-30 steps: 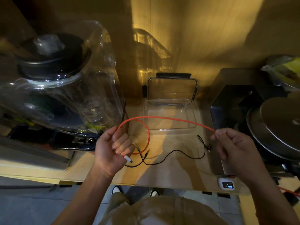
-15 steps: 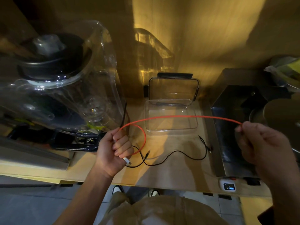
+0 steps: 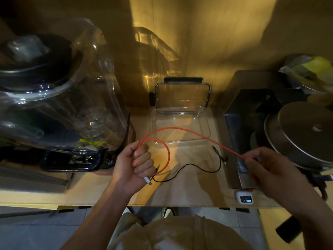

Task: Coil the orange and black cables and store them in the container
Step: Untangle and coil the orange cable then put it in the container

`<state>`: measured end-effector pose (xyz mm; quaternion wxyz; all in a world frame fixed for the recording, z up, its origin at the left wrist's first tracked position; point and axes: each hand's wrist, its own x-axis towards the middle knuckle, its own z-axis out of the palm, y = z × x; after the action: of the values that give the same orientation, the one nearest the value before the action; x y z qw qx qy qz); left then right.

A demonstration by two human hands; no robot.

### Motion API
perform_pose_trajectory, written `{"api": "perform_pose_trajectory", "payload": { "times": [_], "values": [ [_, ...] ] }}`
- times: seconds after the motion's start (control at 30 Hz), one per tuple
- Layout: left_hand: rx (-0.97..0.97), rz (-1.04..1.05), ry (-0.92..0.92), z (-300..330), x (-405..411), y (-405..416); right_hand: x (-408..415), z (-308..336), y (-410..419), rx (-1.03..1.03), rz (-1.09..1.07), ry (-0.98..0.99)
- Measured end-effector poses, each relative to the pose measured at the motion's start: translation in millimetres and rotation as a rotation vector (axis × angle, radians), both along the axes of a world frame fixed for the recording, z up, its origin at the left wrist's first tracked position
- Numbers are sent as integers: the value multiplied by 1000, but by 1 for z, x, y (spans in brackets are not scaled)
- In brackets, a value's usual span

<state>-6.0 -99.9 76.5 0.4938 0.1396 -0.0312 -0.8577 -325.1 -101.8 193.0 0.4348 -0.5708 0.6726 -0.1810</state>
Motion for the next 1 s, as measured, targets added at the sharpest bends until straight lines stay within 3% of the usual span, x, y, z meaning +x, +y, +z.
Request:
{"api": "perform_pose_trajectory", "payload": {
  "times": [0.33,0.6,0.8,1.0],
  "values": [
    [-45,83,-37,7,6,-3,23,-13,6,-50,189,104],
    [21,131,-104,3,1,7,15,-30,12,146,254,203],
    [76,155,-133,7,-4,8,27,-40,24,179,240,52],
    [41,162,-85,9,2,5,54,-28,31,237,116,-314]
  ]
}}
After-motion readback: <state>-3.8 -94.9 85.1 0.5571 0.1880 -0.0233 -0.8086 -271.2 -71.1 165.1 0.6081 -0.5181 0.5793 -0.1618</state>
